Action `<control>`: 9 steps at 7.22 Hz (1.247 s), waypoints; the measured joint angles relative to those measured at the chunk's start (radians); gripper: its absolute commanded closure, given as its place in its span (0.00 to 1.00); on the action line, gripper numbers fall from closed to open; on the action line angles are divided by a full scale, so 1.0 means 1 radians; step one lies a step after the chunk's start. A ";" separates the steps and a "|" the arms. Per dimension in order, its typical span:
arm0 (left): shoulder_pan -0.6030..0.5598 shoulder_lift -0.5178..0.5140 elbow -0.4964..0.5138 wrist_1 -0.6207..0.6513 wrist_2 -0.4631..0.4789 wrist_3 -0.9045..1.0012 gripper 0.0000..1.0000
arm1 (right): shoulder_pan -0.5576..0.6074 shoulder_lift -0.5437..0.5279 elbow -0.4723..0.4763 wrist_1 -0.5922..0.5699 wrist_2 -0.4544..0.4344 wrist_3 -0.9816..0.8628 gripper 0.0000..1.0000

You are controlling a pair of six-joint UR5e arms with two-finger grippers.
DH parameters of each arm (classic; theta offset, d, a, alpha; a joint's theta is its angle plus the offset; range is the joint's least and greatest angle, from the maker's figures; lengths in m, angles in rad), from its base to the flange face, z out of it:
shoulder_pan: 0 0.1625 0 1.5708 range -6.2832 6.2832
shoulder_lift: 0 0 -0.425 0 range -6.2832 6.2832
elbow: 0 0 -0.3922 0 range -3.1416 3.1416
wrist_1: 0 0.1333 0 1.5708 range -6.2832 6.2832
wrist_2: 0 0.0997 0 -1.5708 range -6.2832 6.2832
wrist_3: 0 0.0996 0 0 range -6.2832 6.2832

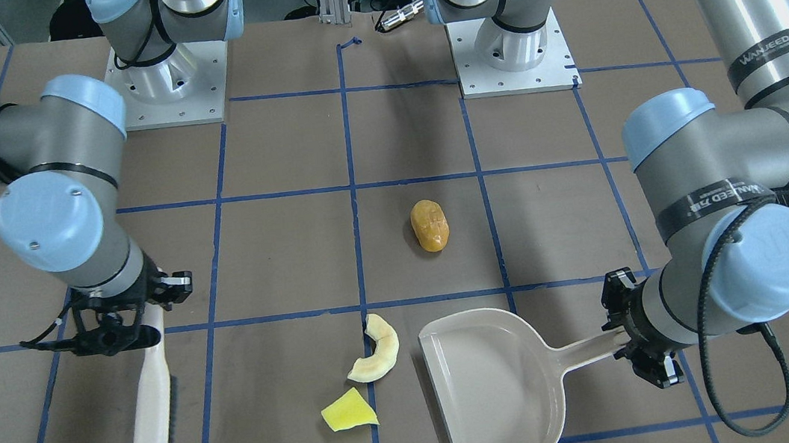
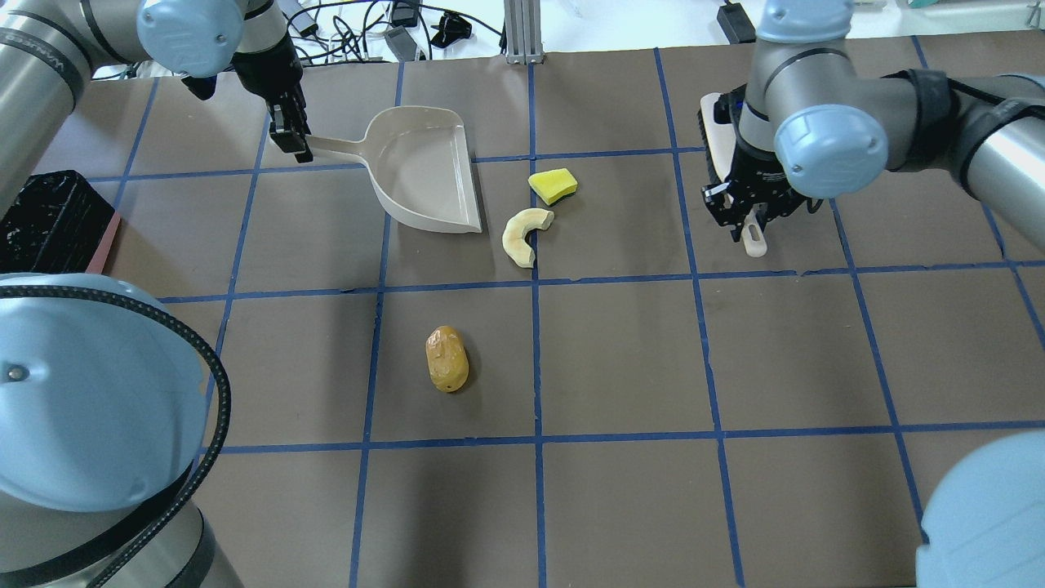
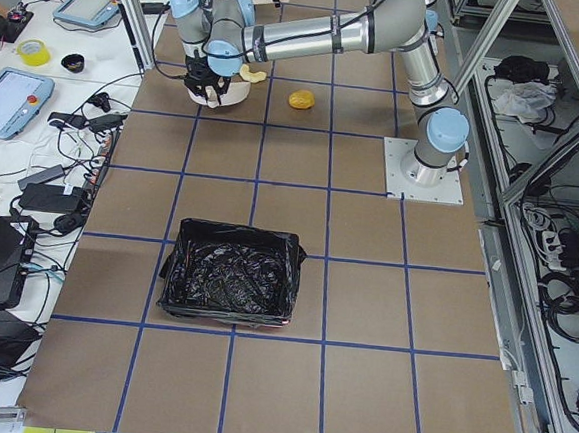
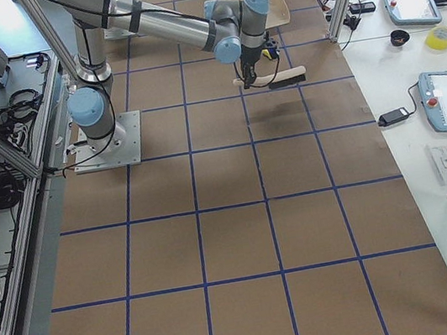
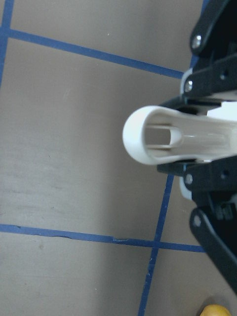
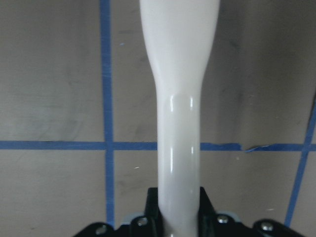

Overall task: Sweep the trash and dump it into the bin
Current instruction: 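Lift the brush with the right gripper and move it toward the banana peel, then sweep the banana peel and sponge into the dustpan with the right gripper's brush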

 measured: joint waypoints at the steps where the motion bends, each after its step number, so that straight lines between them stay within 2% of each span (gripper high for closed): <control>1: -0.015 0.002 -0.004 -0.003 0.018 -0.006 1.00 | 0.055 0.002 -0.005 0.012 0.020 0.063 0.94; 3: -0.041 0.014 -0.032 -0.021 0.034 0.030 1.00 | 0.109 0.023 -0.005 0.028 0.074 0.128 0.94; 6: -0.060 0.029 -0.137 -0.002 0.037 0.088 1.00 | 0.183 0.040 0.002 0.033 0.090 0.241 0.94; 9: -0.061 0.031 -0.146 0.061 0.024 0.079 1.00 | 0.249 0.065 -0.001 0.020 0.155 0.352 0.94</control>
